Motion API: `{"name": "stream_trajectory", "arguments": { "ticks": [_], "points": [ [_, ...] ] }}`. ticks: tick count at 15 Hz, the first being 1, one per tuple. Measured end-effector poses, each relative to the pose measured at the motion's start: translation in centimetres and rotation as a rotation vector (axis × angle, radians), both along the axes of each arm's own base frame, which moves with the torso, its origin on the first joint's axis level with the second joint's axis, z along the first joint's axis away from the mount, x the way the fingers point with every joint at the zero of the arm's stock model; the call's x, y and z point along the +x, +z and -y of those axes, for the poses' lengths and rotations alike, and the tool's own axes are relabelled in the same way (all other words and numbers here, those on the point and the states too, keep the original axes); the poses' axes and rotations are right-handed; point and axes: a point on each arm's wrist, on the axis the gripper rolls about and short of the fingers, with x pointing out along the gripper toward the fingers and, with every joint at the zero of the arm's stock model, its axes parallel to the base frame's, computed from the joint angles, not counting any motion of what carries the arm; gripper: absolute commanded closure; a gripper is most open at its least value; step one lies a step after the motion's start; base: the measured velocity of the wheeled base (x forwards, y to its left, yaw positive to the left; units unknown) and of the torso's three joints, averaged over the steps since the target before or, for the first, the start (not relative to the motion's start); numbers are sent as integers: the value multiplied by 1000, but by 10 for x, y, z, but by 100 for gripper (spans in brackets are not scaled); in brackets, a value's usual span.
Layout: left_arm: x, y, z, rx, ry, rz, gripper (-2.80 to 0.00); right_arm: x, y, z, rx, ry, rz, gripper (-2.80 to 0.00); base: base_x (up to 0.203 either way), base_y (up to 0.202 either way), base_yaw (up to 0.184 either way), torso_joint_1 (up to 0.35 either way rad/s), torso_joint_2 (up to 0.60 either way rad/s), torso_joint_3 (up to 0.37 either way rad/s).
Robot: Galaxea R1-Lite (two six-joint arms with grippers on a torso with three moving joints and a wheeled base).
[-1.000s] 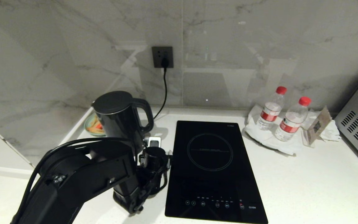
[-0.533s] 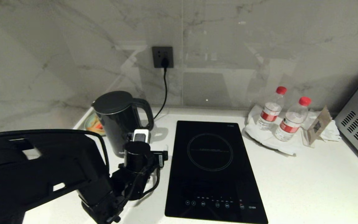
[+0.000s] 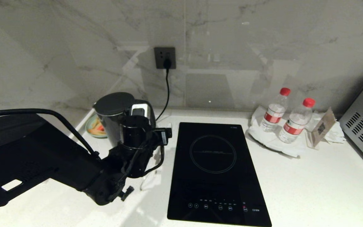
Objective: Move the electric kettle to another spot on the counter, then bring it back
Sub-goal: Pick up the kettle
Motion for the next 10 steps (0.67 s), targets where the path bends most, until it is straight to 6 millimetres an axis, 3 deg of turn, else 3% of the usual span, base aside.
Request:
{"name": "stream_trajectory", "arguments": {
  "ticks": [5, 10],
  "points": [
    [32, 7, -5, -8, 56, 15, -280, 0, 0, 0, -1, 0, -1, 0, 0, 0, 0, 0, 0, 0],
    [51, 12, 2, -6, 62, 13, -280, 0, 0, 0, 0, 0, -1, 0, 0, 0, 0, 0, 0, 0]
  ]
}}
